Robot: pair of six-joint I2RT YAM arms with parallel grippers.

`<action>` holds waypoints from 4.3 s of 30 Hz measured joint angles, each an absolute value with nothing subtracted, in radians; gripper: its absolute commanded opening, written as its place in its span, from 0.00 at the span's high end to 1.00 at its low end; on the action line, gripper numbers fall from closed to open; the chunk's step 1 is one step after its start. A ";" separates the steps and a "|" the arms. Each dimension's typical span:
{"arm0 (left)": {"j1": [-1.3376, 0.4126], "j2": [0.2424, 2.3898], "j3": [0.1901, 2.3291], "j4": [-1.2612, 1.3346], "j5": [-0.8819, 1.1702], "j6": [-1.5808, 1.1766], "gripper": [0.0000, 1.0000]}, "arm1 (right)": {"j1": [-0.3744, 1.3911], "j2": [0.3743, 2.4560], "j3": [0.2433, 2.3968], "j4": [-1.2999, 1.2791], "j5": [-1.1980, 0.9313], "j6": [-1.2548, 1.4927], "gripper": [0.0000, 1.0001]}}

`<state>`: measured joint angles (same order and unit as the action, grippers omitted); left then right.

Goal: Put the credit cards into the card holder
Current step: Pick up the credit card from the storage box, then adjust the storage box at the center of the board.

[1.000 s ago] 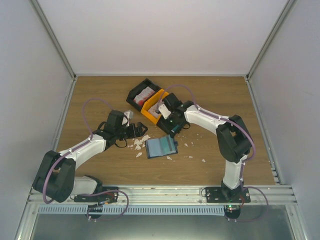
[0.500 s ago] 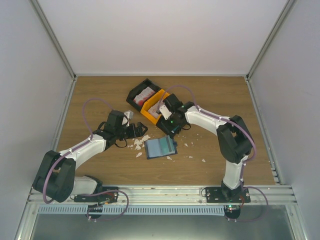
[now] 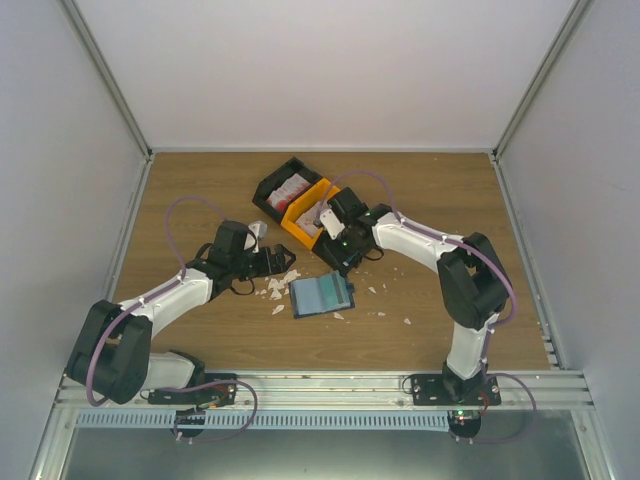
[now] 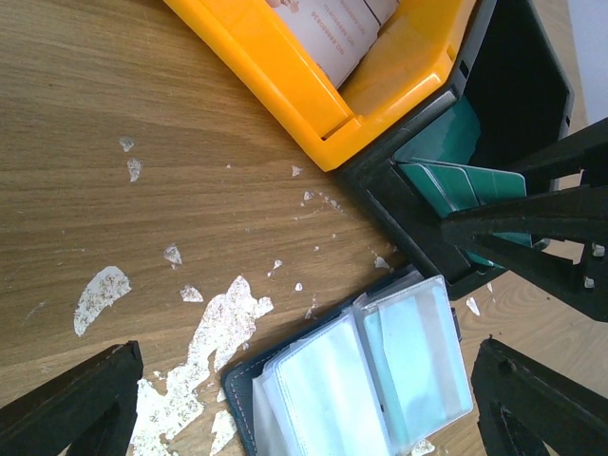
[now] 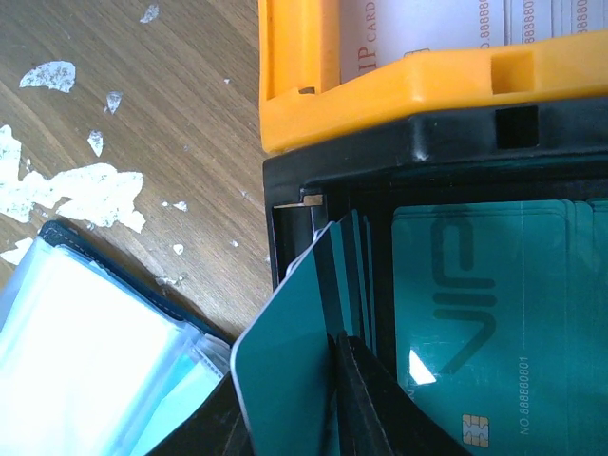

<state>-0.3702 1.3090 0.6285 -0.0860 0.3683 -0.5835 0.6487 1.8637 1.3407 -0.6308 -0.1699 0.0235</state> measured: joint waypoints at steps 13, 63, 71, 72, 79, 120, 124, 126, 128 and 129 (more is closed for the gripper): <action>-0.370 1.309 0.628 -0.085 0.370 -0.584 0.05 | 0.645 1.824 1.322 -0.627 -0.177 0.032 0.88; -0.371 1.348 0.649 0.009 0.503 -0.630 0.01 | 0.539 1.631 1.254 -0.517 -0.094 0.173 0.99; -0.386 1.371 0.656 0.118 0.591 -0.690 0.01 | 0.466 1.553 1.172 -0.441 -0.356 0.195 0.99; -0.390 1.388 0.664 0.137 0.607 -0.702 0.01 | 0.447 1.540 1.159 -0.424 -0.405 0.203 0.99; -0.427 1.502 0.764 0.252 0.691 -0.779 0.04 | 0.334 1.459 1.052 -0.236 -0.736 0.330 0.99; -0.425 1.294 0.673 0.370 0.802 -0.791 1.00 | 0.224 1.201 0.788 0.083 -1.125 0.574 1.00; -0.428 1.235 0.611 0.287 0.754 -0.762 1.00 | 0.242 1.186 0.794 -0.058 -0.997 0.492 0.99; -0.435 1.214 0.559 0.263 0.730 -0.758 1.00 | 0.281 1.183 0.795 -0.122 -0.918 0.457 0.99; -0.450 1.203 0.493 0.244 0.705 -0.760 1.00 | 0.345 1.180 0.795 -0.173 -0.835 0.434 1.00; -0.458 1.203 0.463 0.241 0.691 -0.766 1.00 | 0.393 1.180 0.795 -0.200 -0.782 0.425 0.99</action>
<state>-0.4580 1.2030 0.4629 0.2413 0.6914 -0.7658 0.3931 1.1797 0.7948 -0.2005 -0.7822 0.4252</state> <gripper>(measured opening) 0.008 0.026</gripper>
